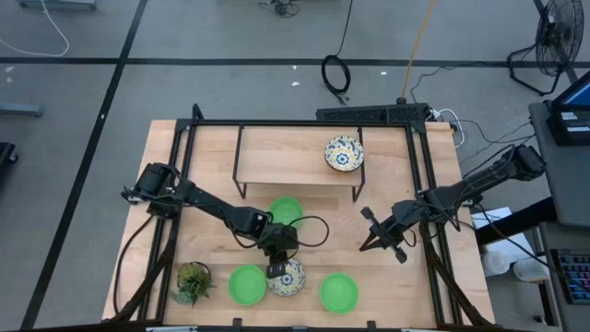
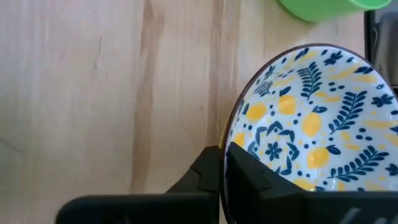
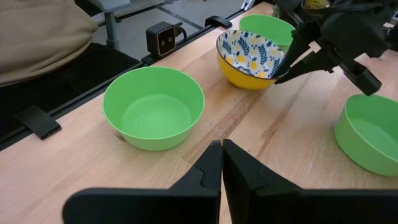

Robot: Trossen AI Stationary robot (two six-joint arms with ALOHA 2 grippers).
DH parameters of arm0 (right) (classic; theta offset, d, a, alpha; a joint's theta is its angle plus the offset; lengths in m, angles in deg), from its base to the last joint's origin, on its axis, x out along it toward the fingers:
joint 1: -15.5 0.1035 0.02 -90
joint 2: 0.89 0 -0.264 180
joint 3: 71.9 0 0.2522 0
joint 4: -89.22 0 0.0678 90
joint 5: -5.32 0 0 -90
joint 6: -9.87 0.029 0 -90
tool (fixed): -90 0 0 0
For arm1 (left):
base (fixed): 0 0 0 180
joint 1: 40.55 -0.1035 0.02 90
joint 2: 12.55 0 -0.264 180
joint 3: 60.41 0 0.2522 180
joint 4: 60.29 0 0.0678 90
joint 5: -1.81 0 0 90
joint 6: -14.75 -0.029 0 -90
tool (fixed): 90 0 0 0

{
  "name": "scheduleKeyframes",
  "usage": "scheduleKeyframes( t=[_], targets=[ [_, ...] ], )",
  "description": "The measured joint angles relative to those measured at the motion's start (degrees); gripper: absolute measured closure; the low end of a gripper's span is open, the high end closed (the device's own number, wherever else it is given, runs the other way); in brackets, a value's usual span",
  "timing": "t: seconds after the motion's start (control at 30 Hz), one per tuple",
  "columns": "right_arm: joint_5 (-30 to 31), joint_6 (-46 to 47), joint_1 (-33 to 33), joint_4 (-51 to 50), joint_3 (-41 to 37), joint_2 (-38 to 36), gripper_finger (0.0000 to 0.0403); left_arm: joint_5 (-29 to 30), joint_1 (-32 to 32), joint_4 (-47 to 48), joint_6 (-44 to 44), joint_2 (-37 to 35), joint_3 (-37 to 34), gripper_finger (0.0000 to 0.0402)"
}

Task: Pick & Place Mini bowls
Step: Stack the white bowl on top of the white bowl on the shelf

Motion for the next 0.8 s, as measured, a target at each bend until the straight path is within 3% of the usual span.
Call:
scheduleKeyframes(
  t=[0.2, 0.37, 0.53, 0.67, 0.8],
  targets=[
    [0.0, 0.0, 0.0, 0.0, 0.0, 0.0, 0.0403, 0.3, 0.0, -4.7, -2.1, 0.1, 0.0, 0.0366],
    [0.0, 0.0, 0.0, 0.0, 0.0, 0.0, 0.0403, -0.1, 0.6, -7.4, -4.8, -1.0, -0.1, 0.0391],
    [0.1, 0.0, 0.0, 0.0, 0.0, 0.0, 0.0403, 2.4, 1.3, -10.4, -8.6, -5.1, -0.1, 0.0384],
    [0.3, 0.2, 0.0, 0.0, 0.1, 0.0, 0.0403, 7.6, 2.6, -12.1, -17.2, -11.1, -0.1, 0.0391],
    [3.2, 0.2, 0.0, -0.3, 0.0, 0.0, 0.0403, 22.7, 4.9, -13.0, -27.6, -18.1, 0.0, 0.0386]
  ],
)
